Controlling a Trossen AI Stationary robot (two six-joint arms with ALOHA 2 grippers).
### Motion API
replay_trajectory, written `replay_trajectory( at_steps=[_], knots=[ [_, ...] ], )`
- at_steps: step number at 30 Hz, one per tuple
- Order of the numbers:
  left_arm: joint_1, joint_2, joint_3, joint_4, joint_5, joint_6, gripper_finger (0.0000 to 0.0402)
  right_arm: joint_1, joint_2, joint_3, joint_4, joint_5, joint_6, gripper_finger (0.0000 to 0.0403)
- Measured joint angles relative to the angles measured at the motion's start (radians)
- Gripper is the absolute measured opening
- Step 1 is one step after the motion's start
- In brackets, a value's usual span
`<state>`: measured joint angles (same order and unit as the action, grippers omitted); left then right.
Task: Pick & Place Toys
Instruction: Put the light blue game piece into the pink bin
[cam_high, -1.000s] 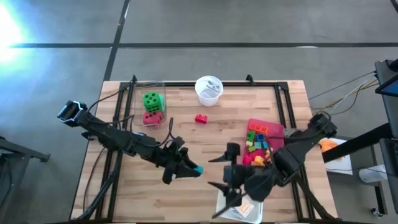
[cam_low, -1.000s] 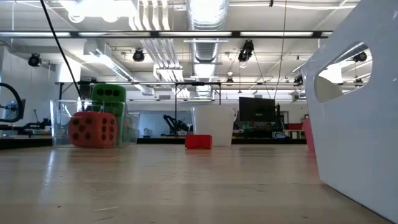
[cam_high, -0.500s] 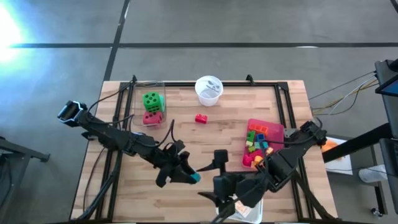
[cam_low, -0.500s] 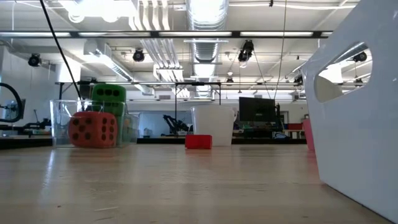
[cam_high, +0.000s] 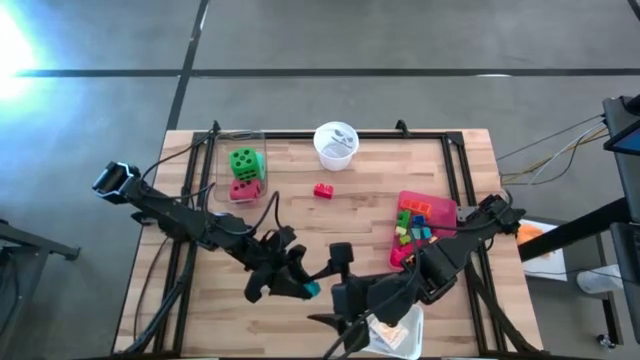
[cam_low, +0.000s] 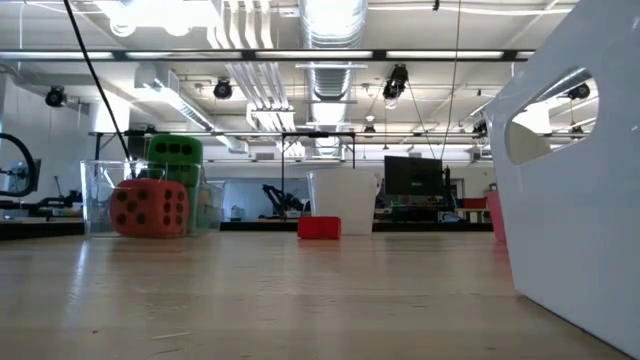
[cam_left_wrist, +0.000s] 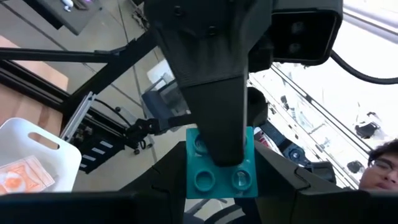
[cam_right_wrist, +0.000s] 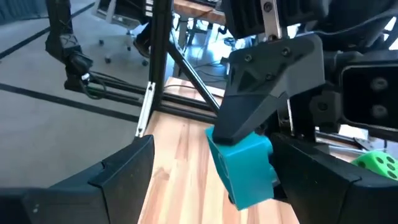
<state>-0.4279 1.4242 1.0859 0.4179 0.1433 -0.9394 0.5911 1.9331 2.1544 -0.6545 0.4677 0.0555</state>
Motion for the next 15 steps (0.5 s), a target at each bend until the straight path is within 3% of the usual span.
replay_trajectory(
  at_steps=[6,15],
  knots=[
    [0.000,0.000,0.000,0.001,0.008,0.000,0.0137,-0.001,0.000,0.000,0.008,-0.005,-0.003,0.0294],
    [0.000,0.000,0.000,0.002,0.012,-0.001,0.0137,-0.017,0.000,-0.001,0.009,-0.002,0.001,0.0158]
  ],
)
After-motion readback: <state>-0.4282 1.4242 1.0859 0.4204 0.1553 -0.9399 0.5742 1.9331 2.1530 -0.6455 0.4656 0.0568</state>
